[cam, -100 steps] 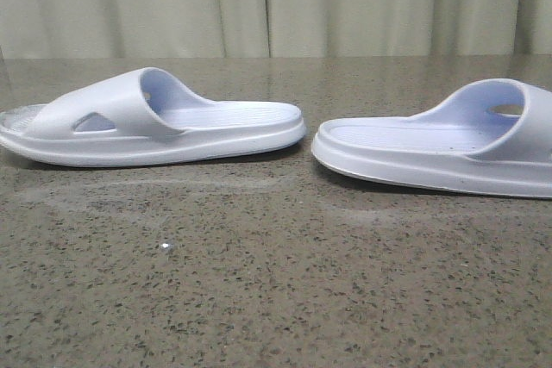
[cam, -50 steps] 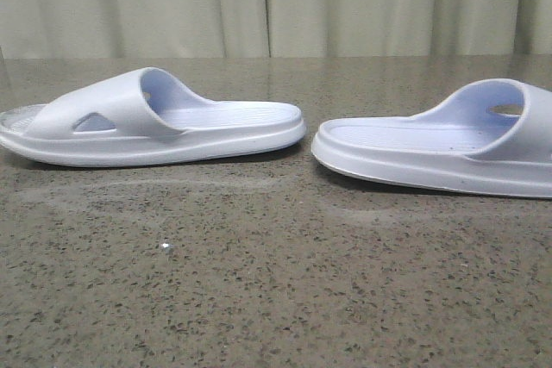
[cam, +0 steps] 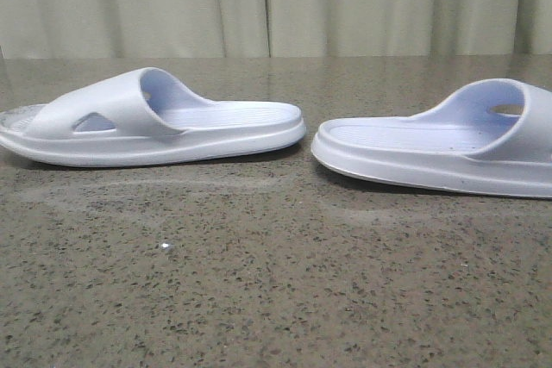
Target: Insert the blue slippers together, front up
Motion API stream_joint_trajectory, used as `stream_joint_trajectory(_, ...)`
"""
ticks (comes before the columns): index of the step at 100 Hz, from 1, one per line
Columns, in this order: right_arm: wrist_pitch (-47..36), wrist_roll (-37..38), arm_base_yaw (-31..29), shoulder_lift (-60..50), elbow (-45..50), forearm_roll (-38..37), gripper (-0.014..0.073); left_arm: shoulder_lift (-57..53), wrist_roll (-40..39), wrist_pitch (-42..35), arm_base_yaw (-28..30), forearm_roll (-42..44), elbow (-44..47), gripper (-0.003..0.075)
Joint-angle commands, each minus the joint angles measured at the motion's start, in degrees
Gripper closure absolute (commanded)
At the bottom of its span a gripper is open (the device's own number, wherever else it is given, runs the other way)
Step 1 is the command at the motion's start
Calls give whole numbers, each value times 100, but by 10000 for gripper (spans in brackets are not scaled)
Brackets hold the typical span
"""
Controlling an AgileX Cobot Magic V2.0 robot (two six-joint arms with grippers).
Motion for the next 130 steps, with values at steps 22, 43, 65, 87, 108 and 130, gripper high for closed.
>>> stream_joint_trajectory(22, -850, -76, -35, -117, 97, -14, 701, -175, -60, -903, 24, -1826, 49, 705)
stream_joint_trajectory(43, -307, -76, -35, -117, -553, 16, 700, -175, -60, -664, 24, -2720, -249, 705)
stream_joint_trajectory(65, 1051, -76, -35, 18, -1816, 16, 700, 146, -60, 775, 24, -2674, -1532, 705)
stream_joint_trajectory(87, 2103, -76, -35, 684, -2992, 16, 699, 1312, -60, 1920, 24, -2542, -2790, 705)
stream_joint_trajectory(108, 2672, -76, -35, 1157, -3408, 16, 690, 2035, -60, 2165, 24, -2581, -3306, 705)
stream_joint_trajectory(130, 2695, -76, -35, 1194, -3398, 84, 660, 2108, -60, 2154, 24, -2764, -3260, 687)
